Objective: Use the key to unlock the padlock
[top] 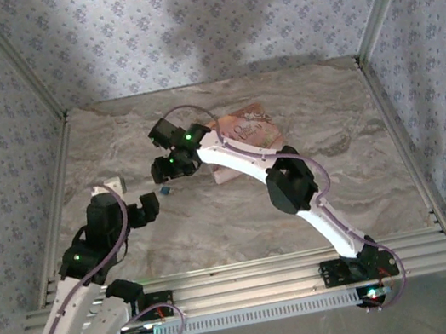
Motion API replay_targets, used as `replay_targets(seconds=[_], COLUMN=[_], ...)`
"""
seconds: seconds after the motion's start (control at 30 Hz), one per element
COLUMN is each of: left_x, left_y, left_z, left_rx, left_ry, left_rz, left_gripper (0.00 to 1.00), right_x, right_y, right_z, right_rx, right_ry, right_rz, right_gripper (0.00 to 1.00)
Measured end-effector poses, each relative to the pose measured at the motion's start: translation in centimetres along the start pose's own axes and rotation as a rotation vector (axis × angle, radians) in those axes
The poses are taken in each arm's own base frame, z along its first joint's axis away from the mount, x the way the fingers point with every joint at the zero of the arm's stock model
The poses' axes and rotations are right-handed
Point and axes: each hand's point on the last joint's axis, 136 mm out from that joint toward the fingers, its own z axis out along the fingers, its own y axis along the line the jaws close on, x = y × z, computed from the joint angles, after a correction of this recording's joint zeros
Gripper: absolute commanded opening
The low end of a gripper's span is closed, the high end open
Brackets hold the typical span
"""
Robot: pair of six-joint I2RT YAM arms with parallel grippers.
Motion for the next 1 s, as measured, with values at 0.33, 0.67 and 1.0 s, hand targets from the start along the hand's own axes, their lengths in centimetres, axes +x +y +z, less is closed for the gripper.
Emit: replay_targets(seconds=[0.33,0.67,1.0], left_x=[-1.1,-1.6,-3.4], left_y=[-2.4,-3.6,-2.7], left_z=[0.8,3.9,7.6], left_rx=[0.086,0.109,0.003], left_ry=[0.040,0.029,-0.054], left_rz=[0.062,0.088,0.152], left_gripper=[0.98,0.98,0.98], right_x=[0.1,2.9,9.9], right_y=[-3.6,-15.9,-28.9], right_z=[-11.4,-21.6,-28.3], right_rx=[0.095,0.294,0.589], right_ry=[-0.163,-0.351,-0.468], right_rz=[-0.053,0.105,0.253], right_gripper=[0.92,1.00,1.00])
